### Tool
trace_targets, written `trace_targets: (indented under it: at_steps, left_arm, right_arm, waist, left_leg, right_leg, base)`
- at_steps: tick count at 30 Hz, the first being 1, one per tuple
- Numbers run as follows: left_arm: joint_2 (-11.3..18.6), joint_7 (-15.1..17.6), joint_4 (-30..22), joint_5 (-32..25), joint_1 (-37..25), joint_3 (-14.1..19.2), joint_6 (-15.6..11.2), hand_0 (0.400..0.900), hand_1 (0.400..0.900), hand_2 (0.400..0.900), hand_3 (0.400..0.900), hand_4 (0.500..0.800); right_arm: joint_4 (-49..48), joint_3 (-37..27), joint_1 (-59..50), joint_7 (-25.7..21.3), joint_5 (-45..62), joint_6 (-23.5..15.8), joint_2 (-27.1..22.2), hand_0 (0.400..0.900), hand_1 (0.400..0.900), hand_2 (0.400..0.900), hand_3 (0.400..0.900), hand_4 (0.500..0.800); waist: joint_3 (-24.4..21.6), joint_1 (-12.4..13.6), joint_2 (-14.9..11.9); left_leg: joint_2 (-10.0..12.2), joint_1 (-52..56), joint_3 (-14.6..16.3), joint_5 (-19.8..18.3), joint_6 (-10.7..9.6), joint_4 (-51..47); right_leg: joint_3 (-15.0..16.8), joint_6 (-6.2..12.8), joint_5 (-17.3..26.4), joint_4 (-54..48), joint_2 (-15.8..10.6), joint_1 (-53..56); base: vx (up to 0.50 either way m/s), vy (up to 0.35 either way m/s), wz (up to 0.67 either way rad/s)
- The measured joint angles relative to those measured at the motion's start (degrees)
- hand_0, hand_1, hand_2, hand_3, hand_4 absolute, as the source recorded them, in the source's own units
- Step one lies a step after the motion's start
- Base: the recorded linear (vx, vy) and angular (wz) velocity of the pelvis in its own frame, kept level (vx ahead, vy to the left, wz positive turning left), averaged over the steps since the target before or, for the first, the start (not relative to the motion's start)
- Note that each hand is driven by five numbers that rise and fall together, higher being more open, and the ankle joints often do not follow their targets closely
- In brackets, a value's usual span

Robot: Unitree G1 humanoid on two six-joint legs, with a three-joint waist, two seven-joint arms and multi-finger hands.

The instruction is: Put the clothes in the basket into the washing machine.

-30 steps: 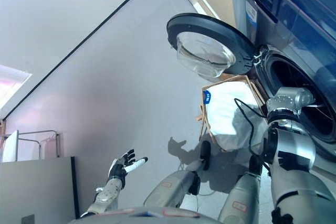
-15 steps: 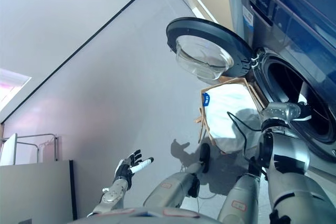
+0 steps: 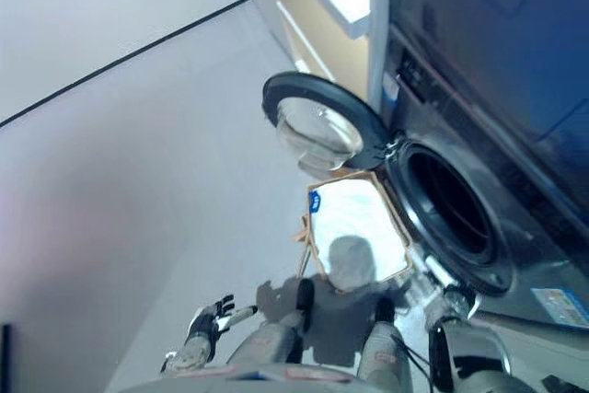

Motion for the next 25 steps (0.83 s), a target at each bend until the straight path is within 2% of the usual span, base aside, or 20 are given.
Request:
trace_targets:
  at_steps: [2, 7, 9, 13, 17, 25]
  left_arm:
    - [0.0, -0.7, 1.5, 1.5, 0.2, 1.4, 0.4, 0.900, 0.900, 0.900, 0.900, 0.800]
    - [1.4, -2.2, 3.2, 4.9, 0.7, 1.8, 1.2, 0.900, 0.900, 0.900, 0.900, 0.800]
    - [1.5, -3.1, 3.6, 7.0, 0.6, 1.7, 1.2, 0.900, 0.900, 0.900, 0.900, 0.800]
    - [1.3, -5.1, 4.8, 11.0, 0.8, 1.6, 1.5, 0.900, 0.900, 0.900, 0.900, 0.800]
    - [1.3, -6.2, 5.2, 12.4, 1.8, 1.6, 3.5, 0.900, 0.900, 0.900, 0.900, 0.800]
    - [1.4, -7.2, 5.5, 13.4, 3.3, 1.6, 3.9, 0.900, 0.900, 0.900, 0.900, 0.800]
  right_arm:
    - [-0.2, 0.5, 4.7, 1.2, -4.1, 0.2, 1.0, 0.900, 0.900, 0.900, 0.900, 0.800]
    - [0.8, 11.4, 13.6, 2.4, -23.2, 2.9, 3.8, 0.900, 0.900, 0.900, 0.900, 0.800]
    - [0.2, 18.2, 15.2, 2.2, -34.0, 3.9, 4.1, 0.900, 0.900, 0.900, 0.900, 0.800]
    - [-0.6, 25.0, 17.1, 2.8, -50.1, 4.2, 3.4, 0.900, 0.900, 0.900, 0.900, 0.800]
    - [-0.9, 24.7, 17.2, 5.1, -53.8, 5.3, 3.0, 0.900, 0.900, 0.900, 0.900, 0.800]
    - [-1.2, 23.9, 17.8, 7.5, -53.1, 6.1, 2.5, 0.900, 0.900, 0.900, 0.900, 0.800]
  waist:
    - [-1.2, -0.8, -1.2]
    - [-5.2, -2.6, -4.6]
    - [-5.8, -2.8, -5.2]
    - [-7.5, -2.8, -5.3]
    - [-8.9, -2.7, -5.4]
    - [-9.2, -2.8, -5.3]
  left_leg:
    - [0.1, 1.8, 0.4, -0.5, 0.4, 0.0]
    - [0.9, 6.2, 1.2, -2.4, 0.1, 0.1]
    - [1.0, 7.7, 1.6, -2.9, 0.1, 0.2]
    - [1.1, 10.3, 2.0, -4.1, 0.5, 0.3]
    - [0.9, 12.1, 2.1, -4.7, 0.6, 0.3]
    - [0.9, 13.8, 2.9, -5.3, 0.6, 0.2]
  right_leg:
    - [0.1, -0.01, 0.1, -1.2, 0.4, 2.2]
    - [0.2, -0.02, 0.3, -4.6, 1.2, 7.7]
    - [0.5, -0.06, 0.4, -5.3, 1.6, 9.4]
    - [1.1, -0.11, 0.4, -6.8, 1.7, 12.5]
    - [1.2, -0.04, 0.5, -8.0, 1.6, 14.8]
    - [1.6, 0.10, 0.8, -9.1, 1.6, 16.7]
  base:
    - [0.05, -0.021, -0.09]
    - [0.03, -0.004, -0.09]
    - [0.02, 0.003, -0.09]
    - [0.03, 0.011, -0.05]
    - [0.02, 0.014, -0.04]
    - [0.00, 0.003, -0.01]
